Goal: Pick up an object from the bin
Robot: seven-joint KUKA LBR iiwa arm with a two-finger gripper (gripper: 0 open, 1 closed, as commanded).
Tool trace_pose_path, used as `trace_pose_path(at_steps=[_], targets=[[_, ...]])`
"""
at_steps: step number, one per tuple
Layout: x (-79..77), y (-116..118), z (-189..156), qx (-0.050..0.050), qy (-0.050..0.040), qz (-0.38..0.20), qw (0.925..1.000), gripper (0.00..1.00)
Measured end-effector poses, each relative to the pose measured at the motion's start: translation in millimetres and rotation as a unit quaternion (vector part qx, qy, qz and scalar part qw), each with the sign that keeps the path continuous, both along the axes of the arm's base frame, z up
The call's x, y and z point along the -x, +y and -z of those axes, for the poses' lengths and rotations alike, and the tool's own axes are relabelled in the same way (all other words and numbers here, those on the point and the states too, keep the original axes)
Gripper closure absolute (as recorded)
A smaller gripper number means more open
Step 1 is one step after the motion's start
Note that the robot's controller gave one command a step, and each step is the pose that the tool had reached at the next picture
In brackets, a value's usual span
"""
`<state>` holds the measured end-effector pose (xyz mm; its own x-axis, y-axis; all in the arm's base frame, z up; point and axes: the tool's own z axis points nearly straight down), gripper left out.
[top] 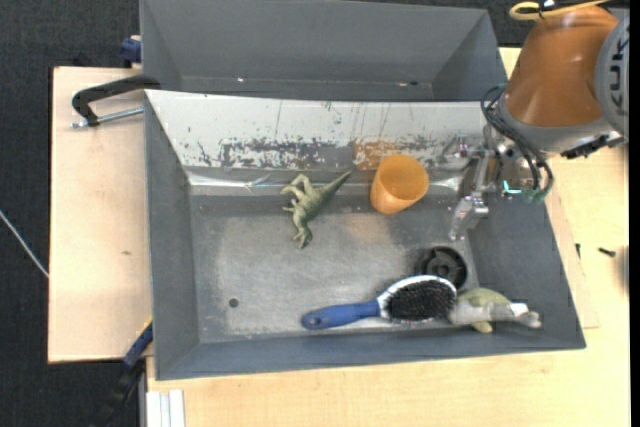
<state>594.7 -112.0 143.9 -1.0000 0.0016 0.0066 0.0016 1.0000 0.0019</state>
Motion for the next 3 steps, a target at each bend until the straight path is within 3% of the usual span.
trace_pose_path(at_steps=[1, 2, 3], targets=[[53.4, -13.5, 52.8, 0.001, -0.0122, 0.021, 0.9997, 0.00], [62.6, 2.9, 57.4, 0.002, -0.0148, 0.019, 0.9997, 0.00], [69.1, 4.5, 57.2, 0.000, 0.0020, 0.016, 0.9999, 1.00]])
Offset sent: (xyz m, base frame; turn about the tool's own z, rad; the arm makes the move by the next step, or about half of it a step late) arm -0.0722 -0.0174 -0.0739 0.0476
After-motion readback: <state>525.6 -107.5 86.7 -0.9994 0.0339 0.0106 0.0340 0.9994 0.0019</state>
